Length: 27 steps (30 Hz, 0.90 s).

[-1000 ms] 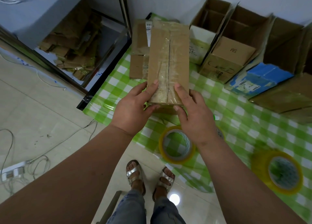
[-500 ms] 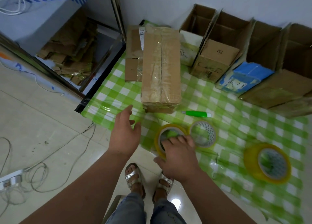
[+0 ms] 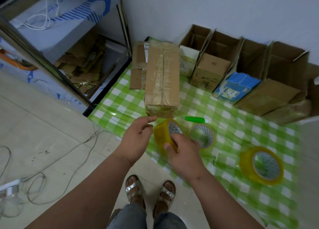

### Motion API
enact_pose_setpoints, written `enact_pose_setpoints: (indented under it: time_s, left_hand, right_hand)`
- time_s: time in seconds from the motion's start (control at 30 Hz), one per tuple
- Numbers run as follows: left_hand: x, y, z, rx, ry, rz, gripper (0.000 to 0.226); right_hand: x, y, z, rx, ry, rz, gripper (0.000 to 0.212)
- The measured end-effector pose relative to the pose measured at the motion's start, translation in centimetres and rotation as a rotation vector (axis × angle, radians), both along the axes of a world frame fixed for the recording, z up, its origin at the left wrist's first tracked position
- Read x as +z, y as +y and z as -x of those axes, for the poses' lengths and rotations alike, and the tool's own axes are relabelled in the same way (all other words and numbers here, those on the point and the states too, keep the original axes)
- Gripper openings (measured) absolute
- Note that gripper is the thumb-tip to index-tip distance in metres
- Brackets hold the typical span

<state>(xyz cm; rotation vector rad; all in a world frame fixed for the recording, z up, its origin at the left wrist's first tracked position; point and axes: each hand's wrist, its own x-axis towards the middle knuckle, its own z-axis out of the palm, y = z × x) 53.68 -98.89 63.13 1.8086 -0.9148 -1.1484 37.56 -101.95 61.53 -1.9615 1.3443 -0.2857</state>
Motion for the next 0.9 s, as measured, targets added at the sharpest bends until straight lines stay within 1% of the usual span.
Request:
enact_pose_setpoints:
  time_s: [0.07, 0.13, 0.2, 0.27, 0.33, 0.43, 0.5, 0.53, 0.63, 0.73, 0.83, 0.9]
  left_hand:
    - [1.1, 0.2, 0.5, -0.131, -0.12, 0.069, 0.028]
    - [1.6, 0.4, 0.9, -0.25, -0.225, 0.085, 0.038]
    - [1.7, 0.3, 1.2, -0.297, -0.361, 0.085, 0.036]
    - [2.0, 0.2, 1.4, -0.235, -0.436, 0.09, 0.022]
    - [2.6, -0.1, 1.4, -0.151, -0.453, 0.098, 0.008]
    - [3.2, -0.3, 1.4, -0.096, -0.472, 0.092, 0.015]
    - [3.6, -0.4, 1.2, -0.065, -0.489, 0.047, 0.017]
    - [3.6, -0.5, 1.0, -0.035, -0.492, 0.015, 0.017]
    - [3.7, -0.4, 0.2, 0.096, -0.431, -0.044, 0.017]
    - [3.7, -0.3, -0.3, 0.189, -0.311, -0.031, 0.019]
    - [3.9, -0.3, -0.1, 0.241, -0.26, -0.03, 0.021]
    - [4.0, -0.5, 0.0, 0.285, -0.169, -0.029, 0.019]
  right_hand:
    - [0.6, -0.1, 0.3, -0.027, -0.057, -0.022, 0.024]
    - [1.1, -0.2, 0.4, -0.046, -0.117, -0.044, 0.023]
    - [1.6, -0.3, 0.3, -0.051, -0.132, -0.02, 0.031]
    - [2.1, -0.4, 0.1, -0.039, -0.122, 0.022, 0.037]
    - [2.5, -0.6, 0.0, -0.027, -0.136, 0.035, 0.036]
    - [2.9, -0.9, -0.1, 0.004, -0.149, 0.0, 0.026]
    - [3.5, -1.2, -0.1, 0.055, -0.152, -0.051, 0.022]
    - [3.8, -1.3, 0.0, 0.089, -0.144, -0.09, 0.022]
    - [4.3, -1.4, 0.4, 0.178, -0.116, -0.22, 0.034]
    - [4.5, -2.0, 1.4, 0.17, -0.238, -0.319, 0.015]
    - [4.9, -3.1, 2.0, 0.203, -0.266, -0.302, 0.018]
    - [5.4, -3.9, 2.2, 0.226, -0.252, -0.255, 0.017]
